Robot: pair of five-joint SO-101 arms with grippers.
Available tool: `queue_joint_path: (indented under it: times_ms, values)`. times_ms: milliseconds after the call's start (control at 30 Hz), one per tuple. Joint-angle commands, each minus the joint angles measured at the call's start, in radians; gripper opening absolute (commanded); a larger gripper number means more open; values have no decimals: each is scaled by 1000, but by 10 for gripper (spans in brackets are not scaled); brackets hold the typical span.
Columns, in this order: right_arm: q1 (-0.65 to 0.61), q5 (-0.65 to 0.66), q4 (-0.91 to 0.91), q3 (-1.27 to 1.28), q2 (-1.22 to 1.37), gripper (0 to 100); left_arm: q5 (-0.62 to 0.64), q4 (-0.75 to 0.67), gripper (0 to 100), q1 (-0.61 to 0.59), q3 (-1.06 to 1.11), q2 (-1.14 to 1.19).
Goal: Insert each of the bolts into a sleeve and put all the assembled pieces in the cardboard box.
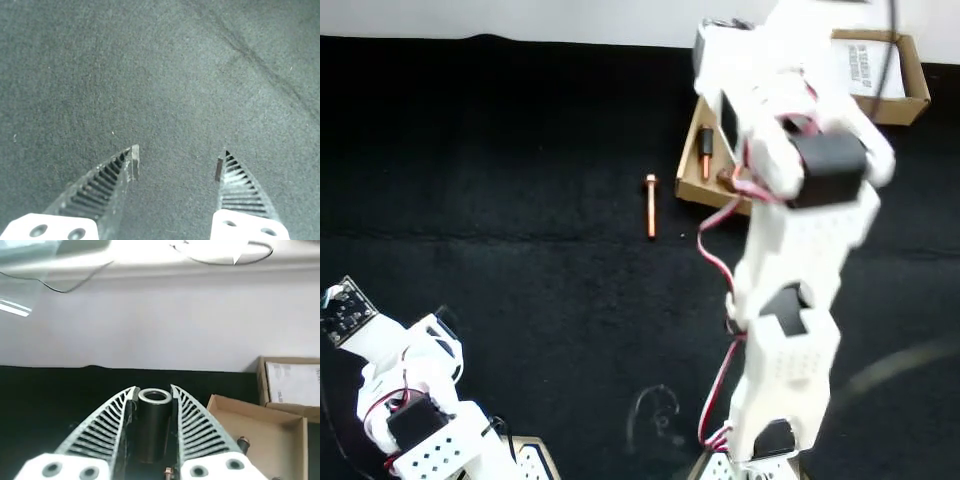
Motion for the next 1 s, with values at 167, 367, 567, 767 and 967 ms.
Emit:
queue_joint_path:
  times_ms: [167, 367, 567, 767, 967]
  values:
    - [93, 12, 68, -101, -348, 8, -9, 3, 255, 25, 16, -5]
    - [298, 12, 68, -101, -501, 8, -5, 5, 255, 27, 16, -5]
    - [435, 44, 68, -101, -664, 8, -8, 80, 258, 131, 8, -5]
    - [441, 117, 70, -99, -811, 8, -11, 186, 259, 272, -44, -5]
    - [443, 150, 71, -56, -886, 8, -51, 190, 260, 410, -131, -4]
